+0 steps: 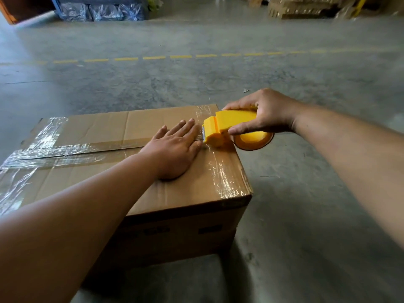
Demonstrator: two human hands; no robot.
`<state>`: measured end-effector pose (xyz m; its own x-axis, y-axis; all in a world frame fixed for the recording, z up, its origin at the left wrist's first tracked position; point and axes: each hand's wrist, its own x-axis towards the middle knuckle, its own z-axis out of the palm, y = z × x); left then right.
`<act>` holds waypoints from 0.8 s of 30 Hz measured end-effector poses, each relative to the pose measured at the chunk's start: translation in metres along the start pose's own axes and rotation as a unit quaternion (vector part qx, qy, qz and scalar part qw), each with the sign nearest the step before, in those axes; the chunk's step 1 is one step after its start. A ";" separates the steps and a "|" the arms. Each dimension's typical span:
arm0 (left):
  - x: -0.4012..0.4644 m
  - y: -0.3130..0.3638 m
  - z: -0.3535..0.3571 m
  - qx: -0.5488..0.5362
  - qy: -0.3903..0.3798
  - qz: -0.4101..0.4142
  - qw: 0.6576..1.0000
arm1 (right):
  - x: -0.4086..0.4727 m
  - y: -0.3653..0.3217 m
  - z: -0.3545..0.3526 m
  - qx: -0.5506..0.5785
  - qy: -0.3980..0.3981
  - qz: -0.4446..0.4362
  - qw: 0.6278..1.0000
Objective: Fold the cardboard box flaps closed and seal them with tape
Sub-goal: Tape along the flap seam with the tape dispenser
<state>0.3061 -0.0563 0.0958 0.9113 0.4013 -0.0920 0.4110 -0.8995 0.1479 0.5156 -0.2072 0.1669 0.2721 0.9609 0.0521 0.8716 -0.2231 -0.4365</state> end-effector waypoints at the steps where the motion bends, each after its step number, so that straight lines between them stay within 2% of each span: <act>1: 0.000 0.000 -0.001 0.001 0.002 0.001 1.000 | -0.004 0.006 -0.003 0.002 0.006 0.005 1.000; 12: -0.001 0.004 -0.001 0.000 0.003 0.000 1.000 | -0.007 0.025 -0.016 -0.009 0.001 -0.002 1.000; 19: -0.001 0.005 -0.002 0.004 0.004 0.001 1.000 | -0.013 0.044 -0.017 0.029 0.014 0.029 0.999; 24: 0.000 0.039 -0.008 -0.013 0.004 -0.063 0.998 | -0.017 0.047 -0.012 0.019 0.015 0.034 0.999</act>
<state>0.3221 -0.0904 0.1100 0.8523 0.5126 -0.1040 0.5230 -0.8370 0.1611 0.5573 -0.2359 0.1562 0.3429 0.9381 0.0487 0.8351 -0.2807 -0.4732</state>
